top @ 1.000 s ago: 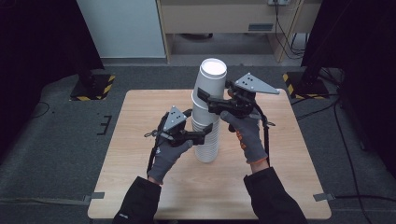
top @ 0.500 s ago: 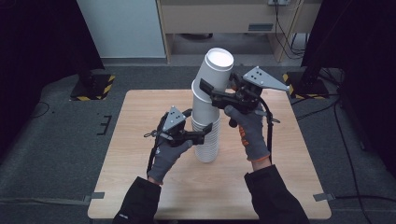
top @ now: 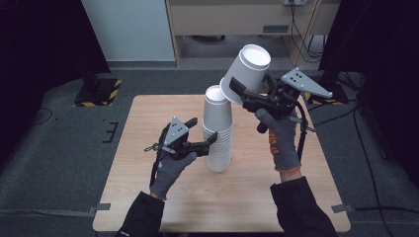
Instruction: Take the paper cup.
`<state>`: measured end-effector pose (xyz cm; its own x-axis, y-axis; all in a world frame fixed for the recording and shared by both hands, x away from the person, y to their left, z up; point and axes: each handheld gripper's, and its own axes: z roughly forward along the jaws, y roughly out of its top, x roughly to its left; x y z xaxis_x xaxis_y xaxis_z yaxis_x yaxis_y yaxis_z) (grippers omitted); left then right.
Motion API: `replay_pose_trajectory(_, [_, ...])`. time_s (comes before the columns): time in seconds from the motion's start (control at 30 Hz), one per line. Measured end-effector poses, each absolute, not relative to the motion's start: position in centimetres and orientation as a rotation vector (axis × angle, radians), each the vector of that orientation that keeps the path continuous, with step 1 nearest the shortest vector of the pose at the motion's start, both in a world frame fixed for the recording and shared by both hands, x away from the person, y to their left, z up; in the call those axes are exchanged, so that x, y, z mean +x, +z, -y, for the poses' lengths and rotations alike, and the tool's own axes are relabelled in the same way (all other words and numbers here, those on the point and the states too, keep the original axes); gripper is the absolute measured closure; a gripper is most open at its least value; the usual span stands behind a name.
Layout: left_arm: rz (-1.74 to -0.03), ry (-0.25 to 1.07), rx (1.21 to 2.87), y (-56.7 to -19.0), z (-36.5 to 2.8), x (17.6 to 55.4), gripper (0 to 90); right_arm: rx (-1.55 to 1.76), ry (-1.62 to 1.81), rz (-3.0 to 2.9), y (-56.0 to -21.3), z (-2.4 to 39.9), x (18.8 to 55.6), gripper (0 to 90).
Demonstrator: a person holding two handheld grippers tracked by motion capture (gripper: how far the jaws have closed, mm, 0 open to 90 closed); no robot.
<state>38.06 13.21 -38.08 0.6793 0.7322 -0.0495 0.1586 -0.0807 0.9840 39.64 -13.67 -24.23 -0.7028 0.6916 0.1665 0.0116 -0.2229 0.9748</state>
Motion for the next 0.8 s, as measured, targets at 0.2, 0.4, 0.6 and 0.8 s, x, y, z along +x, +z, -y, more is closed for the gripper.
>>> replay_pose_trajectory(0.2, [-0.762, 0.569, 1.594, -38.3, -14.7, 37.4, 15.1, 0.878, 1.961, -1.563, -24.7, 15.2, 39.3, 15.9])
replay_pose_trajectory(0.4, [-0.767, 0.587, 1.589, -39.2, -16.0, 36.5, 17.4, 0.922, 1.94, -1.557, -25.8, 16.9, 38.6, 15.9])
replay_pose_trajectory(0.6, [-0.784, 0.582, 1.591, -40.1, -16.5, 36.0, 18.0, 0.972, 1.936, -1.541, -27.1, 18.3, 37.9, 15.9])
replay_pose_trajectory(0.8, [-0.793, 0.578, 1.594, -40.9, -16.7, 35.6, 18.0, 1.043, 1.952, -1.515, -29.0, 19.9, 37.4, 15.9])
